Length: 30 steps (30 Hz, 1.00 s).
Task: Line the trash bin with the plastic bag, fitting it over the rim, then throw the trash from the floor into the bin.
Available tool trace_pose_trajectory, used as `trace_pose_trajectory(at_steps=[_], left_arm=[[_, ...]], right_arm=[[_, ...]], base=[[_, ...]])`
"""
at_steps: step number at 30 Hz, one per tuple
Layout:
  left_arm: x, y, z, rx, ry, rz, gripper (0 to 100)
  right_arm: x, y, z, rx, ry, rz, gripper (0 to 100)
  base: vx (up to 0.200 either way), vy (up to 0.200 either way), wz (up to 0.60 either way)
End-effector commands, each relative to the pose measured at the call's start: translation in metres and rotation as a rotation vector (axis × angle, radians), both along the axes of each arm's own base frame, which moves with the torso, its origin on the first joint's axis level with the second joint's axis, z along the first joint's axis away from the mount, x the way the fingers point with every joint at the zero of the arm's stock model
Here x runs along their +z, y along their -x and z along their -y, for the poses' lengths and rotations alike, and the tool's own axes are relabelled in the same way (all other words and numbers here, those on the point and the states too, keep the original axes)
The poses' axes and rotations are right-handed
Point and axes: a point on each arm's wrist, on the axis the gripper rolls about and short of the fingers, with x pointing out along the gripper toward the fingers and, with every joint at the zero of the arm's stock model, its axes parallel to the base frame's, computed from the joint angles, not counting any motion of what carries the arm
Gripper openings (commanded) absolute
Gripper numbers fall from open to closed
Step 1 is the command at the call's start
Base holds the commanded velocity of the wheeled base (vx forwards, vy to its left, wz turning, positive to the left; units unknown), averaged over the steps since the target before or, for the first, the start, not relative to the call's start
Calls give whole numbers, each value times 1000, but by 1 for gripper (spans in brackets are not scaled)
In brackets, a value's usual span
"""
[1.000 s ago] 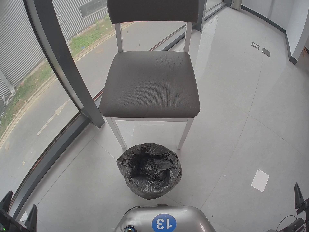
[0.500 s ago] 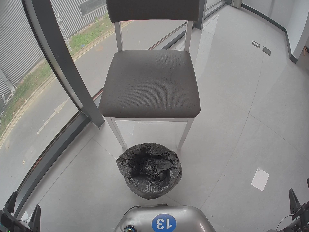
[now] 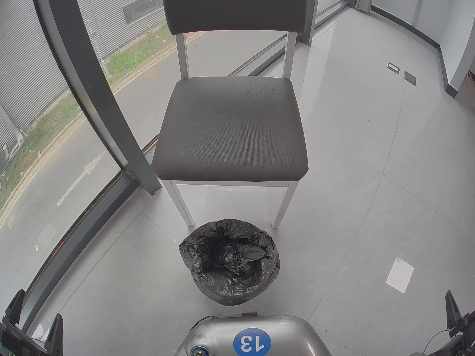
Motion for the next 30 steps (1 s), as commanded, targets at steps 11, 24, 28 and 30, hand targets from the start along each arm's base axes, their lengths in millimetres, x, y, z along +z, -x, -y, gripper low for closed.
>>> trace_pose_trajectory(at_steps=[11, 24, 28, 30], left_arm=[[-4, -1, 0, 15, 2, 3, 100], [-4, -1, 0, 13, 2, 3, 100], [-4, -1, 0, 13, 2, 3, 100], [-4, -1, 0, 13, 2, 3, 100]], right_arm=[[-8, 2, -2, 96, -44, 31, 100], [-8, 2, -2, 94, -46, 30, 100], [-8, 2, -2, 94, -46, 30, 100], [-8, 2, -2, 96, -46, 30, 100]], base=[[0, 0, 0], [0, 0, 0], [0, 0, 0], [0, 0, 0]])
